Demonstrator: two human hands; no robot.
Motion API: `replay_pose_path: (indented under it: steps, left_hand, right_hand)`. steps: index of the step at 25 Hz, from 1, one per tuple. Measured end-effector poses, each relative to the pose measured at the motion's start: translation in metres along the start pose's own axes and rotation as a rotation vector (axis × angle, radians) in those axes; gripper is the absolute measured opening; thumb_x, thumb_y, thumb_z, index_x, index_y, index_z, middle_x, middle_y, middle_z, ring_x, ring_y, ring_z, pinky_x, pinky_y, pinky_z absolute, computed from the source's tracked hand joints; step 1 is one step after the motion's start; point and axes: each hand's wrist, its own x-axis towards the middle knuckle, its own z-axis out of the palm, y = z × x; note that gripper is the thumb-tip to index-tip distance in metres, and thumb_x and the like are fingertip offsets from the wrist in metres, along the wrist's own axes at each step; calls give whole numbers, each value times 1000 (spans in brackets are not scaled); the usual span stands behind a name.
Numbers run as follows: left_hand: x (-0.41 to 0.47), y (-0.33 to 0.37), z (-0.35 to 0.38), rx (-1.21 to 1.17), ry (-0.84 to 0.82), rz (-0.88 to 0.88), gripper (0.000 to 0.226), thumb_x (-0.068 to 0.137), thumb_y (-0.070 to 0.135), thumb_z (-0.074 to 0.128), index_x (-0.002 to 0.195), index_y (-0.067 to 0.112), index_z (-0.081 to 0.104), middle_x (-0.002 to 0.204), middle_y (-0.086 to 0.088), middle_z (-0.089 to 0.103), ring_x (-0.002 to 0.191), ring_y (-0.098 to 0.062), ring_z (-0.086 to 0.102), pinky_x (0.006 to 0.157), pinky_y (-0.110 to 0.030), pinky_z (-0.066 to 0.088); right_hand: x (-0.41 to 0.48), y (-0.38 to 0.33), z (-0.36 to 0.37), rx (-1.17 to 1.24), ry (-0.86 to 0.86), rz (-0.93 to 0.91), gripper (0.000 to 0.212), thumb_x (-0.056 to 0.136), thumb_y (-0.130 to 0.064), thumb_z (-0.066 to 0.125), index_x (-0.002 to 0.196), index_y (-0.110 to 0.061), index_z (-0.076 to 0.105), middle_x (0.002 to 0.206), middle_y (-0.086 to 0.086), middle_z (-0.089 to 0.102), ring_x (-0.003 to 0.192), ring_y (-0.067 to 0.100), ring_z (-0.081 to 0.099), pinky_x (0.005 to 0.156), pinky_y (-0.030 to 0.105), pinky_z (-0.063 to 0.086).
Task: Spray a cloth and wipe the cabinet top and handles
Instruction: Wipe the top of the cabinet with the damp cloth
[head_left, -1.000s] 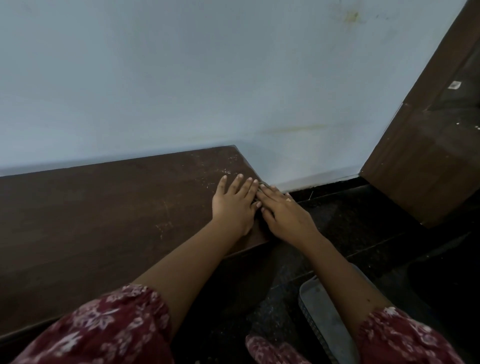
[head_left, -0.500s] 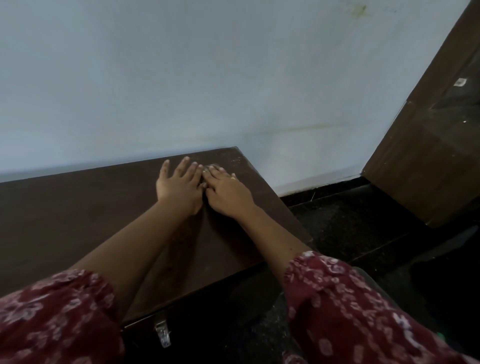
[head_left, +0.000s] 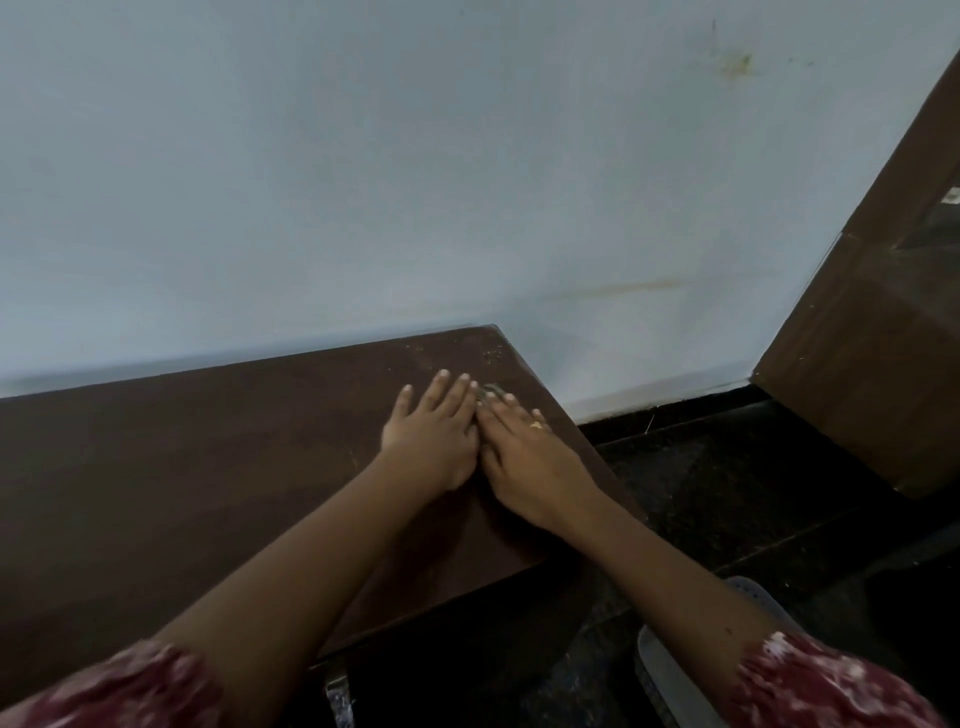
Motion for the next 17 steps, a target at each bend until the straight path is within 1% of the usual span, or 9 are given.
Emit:
replay_pose_path:
  steps: [3, 6, 10, 13, 15, 17]
  left_hand:
    - [34, 12, -5, -108, -20, 25, 53, 100, 30, 12, 149, 19, -7, 158, 6, -14, 145, -17, -18, 117, -48, -8]
    - [67, 9, -6, -148, -20, 25, 53, 100, 29, 13, 149, 20, -6, 159, 7, -13, 145, -18, -17, 117, -49, -7]
    - [105, -2, -17, -85, 11, 8, 54, 101, 30, 15, 149, 19, -6, 159, 6, -11, 146, -19, -15, 117, -50, -7]
    - [132, -18, -23, 6, 30, -32, 54, 101, 31, 15, 149, 18, -5, 159, 4, -9, 146, -20, -14, 117, -50, -7]
    - [141, -32, -23, 26, 46, -53, 53, 101, 32, 14, 149, 19, -5, 159, 5, -9, 146, -19, -14, 117, -50, -8]
    - [144, -45, -20, 22, 60, -61, 52, 101, 33, 12, 149, 21, -4, 160, 5, -7, 146, -19, -13, 117, -50, -8]
  right_hand:
    - [16, 17, -2, 1, 19, 107, 53, 97, -26, 27, 147, -14, 13, 158, 3, 12, 146, 18, 6, 118, 40, 9]
    - [44, 33, -1, 27, 17, 150, 52, 97, -24, 27, 147, -14, 13, 158, 5, 12, 146, 21, 7, 119, 42, 10]
    - [91, 54, -2, 22, 21, 109, 51, 98, -19, 25, 146, -10, 14, 157, 9, 14, 145, 20, 11, 120, 38, 11]
    - [129, 60, -3, 51, 7, 86, 50, 98, -19, 25, 146, -12, 16, 157, 9, 16, 145, 20, 12, 120, 37, 9]
    - [147, 60, -3, 47, -17, 74, 49, 98, -20, 26, 146, -13, 17, 157, 8, 16, 145, 20, 11, 119, 33, 8]
    - [157, 57, -2, 23, -19, 75, 49, 98, -21, 27, 145, -14, 19, 156, 8, 18, 144, 21, 13, 118, 35, 11]
